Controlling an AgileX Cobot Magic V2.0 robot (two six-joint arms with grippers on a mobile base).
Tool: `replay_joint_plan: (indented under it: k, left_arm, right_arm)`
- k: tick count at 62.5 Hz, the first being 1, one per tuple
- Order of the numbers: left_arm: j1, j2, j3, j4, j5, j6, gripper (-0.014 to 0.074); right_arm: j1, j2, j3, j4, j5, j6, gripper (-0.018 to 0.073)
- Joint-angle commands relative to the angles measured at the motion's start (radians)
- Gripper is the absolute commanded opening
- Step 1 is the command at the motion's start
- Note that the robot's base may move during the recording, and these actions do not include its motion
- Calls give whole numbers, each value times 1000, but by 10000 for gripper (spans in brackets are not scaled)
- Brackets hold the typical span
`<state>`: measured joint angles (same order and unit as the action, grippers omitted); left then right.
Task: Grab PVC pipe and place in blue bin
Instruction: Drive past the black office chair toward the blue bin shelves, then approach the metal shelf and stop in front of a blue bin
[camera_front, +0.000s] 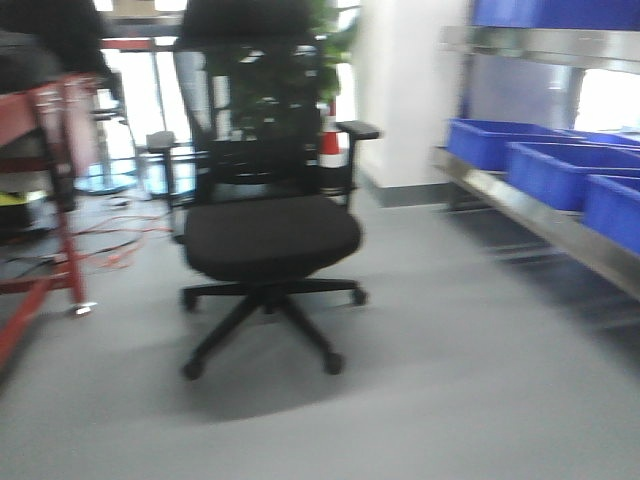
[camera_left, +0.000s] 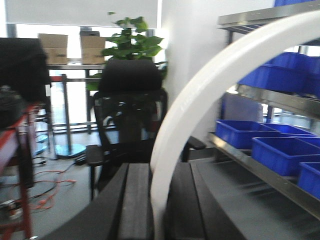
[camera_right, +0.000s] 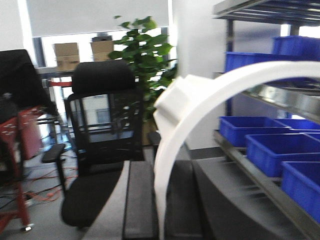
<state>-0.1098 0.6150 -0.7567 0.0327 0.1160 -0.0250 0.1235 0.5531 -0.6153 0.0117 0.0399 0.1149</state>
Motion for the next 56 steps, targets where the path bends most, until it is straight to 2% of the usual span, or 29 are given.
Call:
replay_joint_plan:
  k: [1, 56]
  left_arm:
    - [-5, -4, -3, 0, -28, -2, -111]
    - [-5, -4, -3, 0, -28, -2, -111]
  right_arm:
    - [-5, -5, 0, -12, -23, -6, -160]
    - [-5, -5, 0, -12, -23, -6, -160]
